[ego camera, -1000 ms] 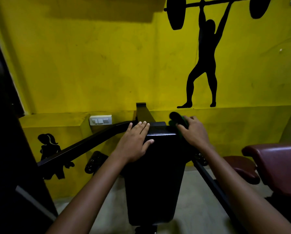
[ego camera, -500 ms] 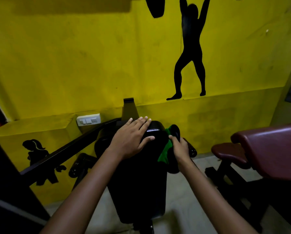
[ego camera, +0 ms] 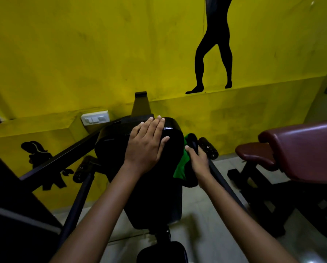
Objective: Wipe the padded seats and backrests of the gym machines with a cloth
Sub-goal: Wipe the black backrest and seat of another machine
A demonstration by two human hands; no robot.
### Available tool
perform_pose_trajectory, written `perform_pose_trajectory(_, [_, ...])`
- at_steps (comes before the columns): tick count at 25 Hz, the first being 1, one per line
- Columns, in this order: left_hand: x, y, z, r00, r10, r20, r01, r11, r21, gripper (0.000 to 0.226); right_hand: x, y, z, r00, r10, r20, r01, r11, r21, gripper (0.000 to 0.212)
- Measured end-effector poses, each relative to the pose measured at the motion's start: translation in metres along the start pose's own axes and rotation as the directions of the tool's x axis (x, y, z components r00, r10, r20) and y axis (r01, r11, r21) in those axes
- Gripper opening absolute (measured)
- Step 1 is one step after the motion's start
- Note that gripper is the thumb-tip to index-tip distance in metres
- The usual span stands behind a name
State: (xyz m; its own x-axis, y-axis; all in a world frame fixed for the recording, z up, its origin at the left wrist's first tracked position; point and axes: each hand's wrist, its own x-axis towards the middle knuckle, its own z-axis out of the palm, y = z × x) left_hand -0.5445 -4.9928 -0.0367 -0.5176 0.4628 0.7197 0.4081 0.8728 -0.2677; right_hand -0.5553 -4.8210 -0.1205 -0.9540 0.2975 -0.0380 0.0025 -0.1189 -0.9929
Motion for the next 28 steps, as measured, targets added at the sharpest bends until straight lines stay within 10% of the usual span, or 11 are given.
perform_pose_trajectory(5, [0.003, -0.018, -0.013, 0.993, 0.110, 0.044, -0.103, 0.985, -0.137, 0.049, -0.017, -0.056, 0.000, 0.875, -0.472, -0.111, 0.464, 0.881, -0.088, 0.028])
perform_pose_trajectory(9, [-0.003, -0.077, -0.033, 0.988, -0.041, 0.146, 0.098, 0.905, -0.415, 0.046, -0.039, -0.052, 0.018, 0.411, -0.895, 0.173, 0.723, 0.205, -0.660, 0.056])
perform_pose_trajectory(12, [-0.017, -0.094, -0.033, 0.959, 0.007, 0.285, 0.139, 0.861, -0.489, 0.049, -0.035, -0.010, 0.017, 0.219, -0.893, 0.394, 0.583, -0.204, -0.787, 0.059])
perform_pose_trajectory(16, [-0.015, -0.096, -0.036, 0.945, -0.003, 0.328, 0.193, 0.813, -0.549, 0.045, -0.036, 0.037, -0.010, -0.008, -0.482, 0.876, 0.486, -0.768, -0.418, 0.050])
perform_pose_trajectory(19, [-0.020, -0.106, -0.037, 0.935, -0.005, 0.354, 0.250, 0.717, -0.651, 0.039, -0.035, -0.013, 0.002, -0.100, -0.473, 0.875, 0.466, -0.800, -0.379, 0.044])
perform_pose_trajectory(23, [-0.028, -0.111, -0.035, 0.936, -0.076, 0.345, 0.331, 0.529, -0.781, 0.034, -0.027, -0.087, 0.035, -0.083, -0.780, 0.620, 0.523, -0.563, -0.640, 0.050])
perform_pose_trajectory(28, [-0.031, -0.111, -0.038, 0.927, -0.097, 0.362, 0.356, 0.523, -0.774, 0.035, -0.025, -0.014, 0.012, -0.203, -0.444, 0.873, 0.395, -0.853, -0.342, 0.057])
